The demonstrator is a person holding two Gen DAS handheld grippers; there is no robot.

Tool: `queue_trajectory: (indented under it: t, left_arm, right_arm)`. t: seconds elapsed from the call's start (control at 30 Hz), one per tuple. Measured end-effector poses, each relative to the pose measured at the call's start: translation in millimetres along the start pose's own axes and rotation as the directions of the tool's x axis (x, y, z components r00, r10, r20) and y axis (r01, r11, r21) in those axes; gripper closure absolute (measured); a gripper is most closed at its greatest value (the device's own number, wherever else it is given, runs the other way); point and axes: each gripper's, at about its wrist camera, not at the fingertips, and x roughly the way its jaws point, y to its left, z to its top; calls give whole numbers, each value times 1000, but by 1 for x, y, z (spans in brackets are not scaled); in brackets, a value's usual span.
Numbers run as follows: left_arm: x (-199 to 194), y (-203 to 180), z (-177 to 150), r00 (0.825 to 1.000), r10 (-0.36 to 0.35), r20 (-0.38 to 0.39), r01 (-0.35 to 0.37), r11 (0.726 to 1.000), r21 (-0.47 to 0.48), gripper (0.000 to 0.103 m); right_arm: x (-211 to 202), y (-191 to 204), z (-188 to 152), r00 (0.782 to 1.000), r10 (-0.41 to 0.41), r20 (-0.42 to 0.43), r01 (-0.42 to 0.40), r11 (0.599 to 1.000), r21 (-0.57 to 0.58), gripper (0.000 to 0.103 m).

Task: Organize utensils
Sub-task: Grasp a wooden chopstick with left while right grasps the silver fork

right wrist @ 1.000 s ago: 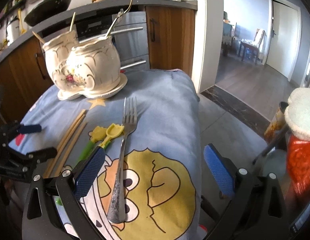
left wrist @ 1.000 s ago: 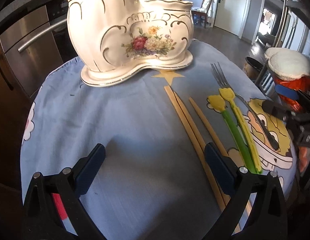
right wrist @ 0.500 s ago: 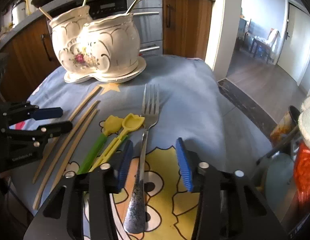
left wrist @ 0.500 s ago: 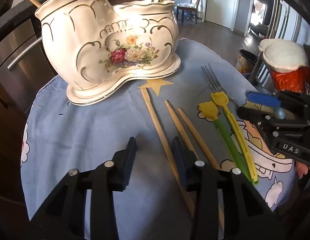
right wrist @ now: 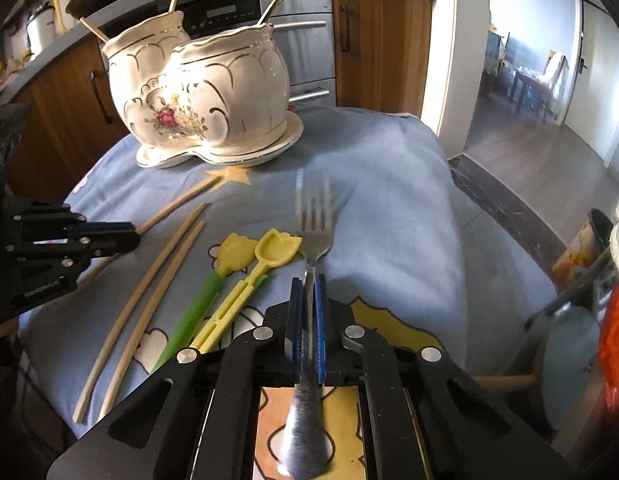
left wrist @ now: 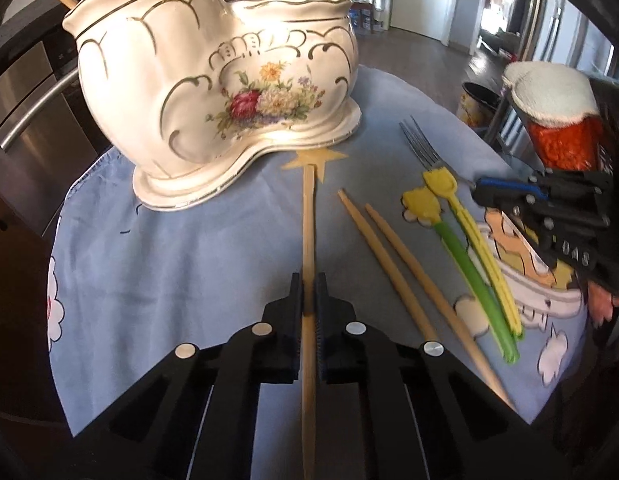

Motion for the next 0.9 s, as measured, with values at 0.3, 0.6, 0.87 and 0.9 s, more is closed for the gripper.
queue_trajectory:
  t: [0.3,0.6,0.87,0.9]
  left_arm:
    - [-13,12,-11,998,10,-54,-8,999,45,97]
    - [-10,13,-17,999,-7,-32,8,1000,13,96]
    - [-13,13,-22,1000,-20,-3,20,999,25,97]
    - [-14,13,-23,1000,-21,2,21,999,27,97]
  right_arm:
    - [-3,-7,3,998,6,-63,-9,999,-33,97]
    - [1,-8,6,998,19,-63,-20,1000,-22,97]
    - [-14,-10,6,1000,19,13,-19,1000,-6,97]
    - [-18,-10,7,999,23,28,-23,1000,-6,97]
